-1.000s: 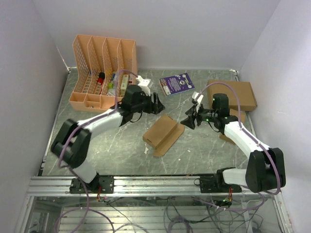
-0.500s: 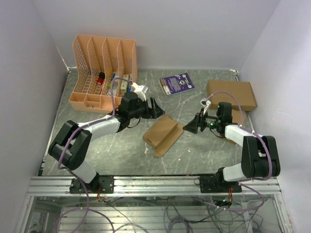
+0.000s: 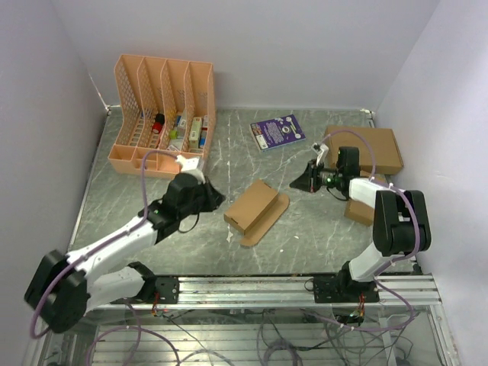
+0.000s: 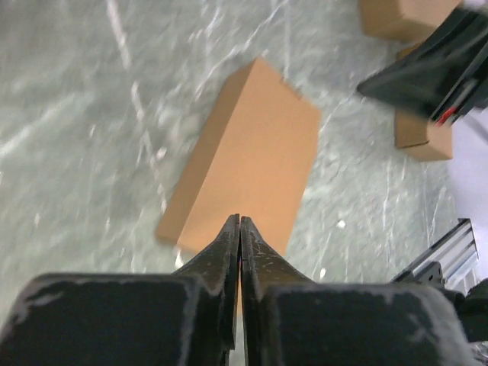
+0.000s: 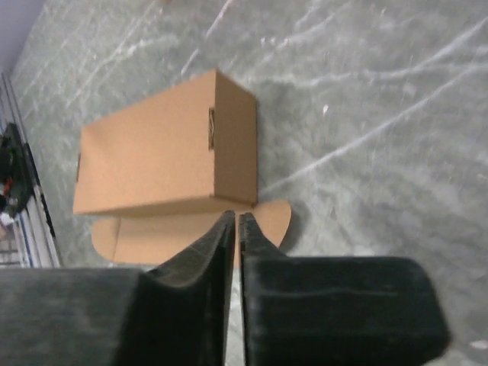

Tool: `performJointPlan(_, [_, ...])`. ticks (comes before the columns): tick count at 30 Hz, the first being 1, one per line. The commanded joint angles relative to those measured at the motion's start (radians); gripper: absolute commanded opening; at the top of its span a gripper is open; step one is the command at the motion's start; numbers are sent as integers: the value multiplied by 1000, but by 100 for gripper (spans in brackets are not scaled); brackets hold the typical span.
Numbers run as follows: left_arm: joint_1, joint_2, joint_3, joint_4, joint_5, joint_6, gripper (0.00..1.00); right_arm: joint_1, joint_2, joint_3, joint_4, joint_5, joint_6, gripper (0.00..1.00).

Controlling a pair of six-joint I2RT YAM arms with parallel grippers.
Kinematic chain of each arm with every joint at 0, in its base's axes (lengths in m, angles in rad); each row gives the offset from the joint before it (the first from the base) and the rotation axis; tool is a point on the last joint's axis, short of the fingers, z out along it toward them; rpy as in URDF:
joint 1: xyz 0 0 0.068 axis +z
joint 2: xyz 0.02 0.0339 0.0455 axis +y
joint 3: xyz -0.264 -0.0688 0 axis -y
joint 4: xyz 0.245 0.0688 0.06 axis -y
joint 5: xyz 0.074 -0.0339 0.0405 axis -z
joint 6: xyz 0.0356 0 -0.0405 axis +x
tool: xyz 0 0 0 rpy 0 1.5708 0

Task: Fold the paper box

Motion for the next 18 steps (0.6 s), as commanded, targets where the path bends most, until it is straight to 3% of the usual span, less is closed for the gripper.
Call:
performJointPlan(1, [-2, -154, -115, -155, -39, -133, 7, 20, 35, 134, -159, -21, -195, 0])
performJointPlan(4, [-3, -180, -138, -229, -10, -132, 7, 66, 45, 159, -148, 118, -205, 0])
performJointPlan(8, [-17, -176, -222, -132, 16, -175, 7, 159, 88, 226, -232, 242, -244, 0])
performJointPlan(18, [-23, 111, -202, 56, 10, -132, 7, 206, 80, 205, -221, 357, -222, 0])
